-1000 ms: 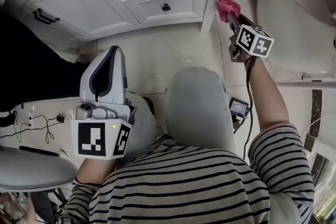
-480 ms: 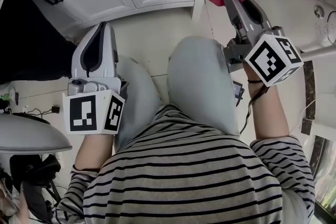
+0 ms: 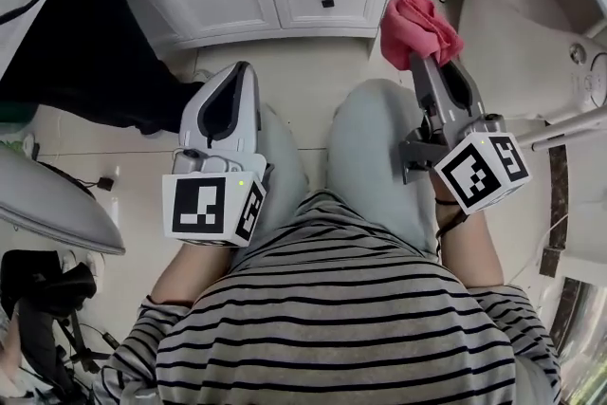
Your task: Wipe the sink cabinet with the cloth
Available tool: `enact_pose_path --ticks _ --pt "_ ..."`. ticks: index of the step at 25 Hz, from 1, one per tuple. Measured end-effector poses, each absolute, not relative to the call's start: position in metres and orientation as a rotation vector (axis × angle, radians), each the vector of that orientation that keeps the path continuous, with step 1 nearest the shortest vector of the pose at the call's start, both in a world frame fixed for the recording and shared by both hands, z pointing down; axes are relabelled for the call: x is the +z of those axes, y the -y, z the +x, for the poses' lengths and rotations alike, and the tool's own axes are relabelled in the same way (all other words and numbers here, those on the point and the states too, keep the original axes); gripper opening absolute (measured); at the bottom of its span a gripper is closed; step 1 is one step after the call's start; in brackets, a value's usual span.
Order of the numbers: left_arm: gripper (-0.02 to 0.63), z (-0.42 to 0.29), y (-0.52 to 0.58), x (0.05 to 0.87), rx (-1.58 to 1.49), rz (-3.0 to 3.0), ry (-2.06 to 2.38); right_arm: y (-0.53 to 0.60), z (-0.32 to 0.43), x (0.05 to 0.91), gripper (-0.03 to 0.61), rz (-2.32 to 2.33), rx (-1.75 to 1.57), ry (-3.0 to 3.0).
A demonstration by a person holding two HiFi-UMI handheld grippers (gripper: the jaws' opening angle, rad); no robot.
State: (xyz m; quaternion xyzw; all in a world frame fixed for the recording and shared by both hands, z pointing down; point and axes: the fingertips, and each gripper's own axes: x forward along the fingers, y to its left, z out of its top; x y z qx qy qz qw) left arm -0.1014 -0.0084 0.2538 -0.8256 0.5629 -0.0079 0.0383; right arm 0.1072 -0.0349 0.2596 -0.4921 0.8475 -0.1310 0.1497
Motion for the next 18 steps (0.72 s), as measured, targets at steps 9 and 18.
enact_pose_path --ticks 9,18 --pt "0.002 -0.105 0.008 0.253 -0.017 -2.537 -1.736 0.029 0.098 0.257 0.067 -1.408 -0.357 -2.457" --pt "0.002 -0.102 0.015 0.260 -0.020 -2.554 -1.732 0.031 0.100 0.268 0.067 -1.422 -0.382 -2.468"
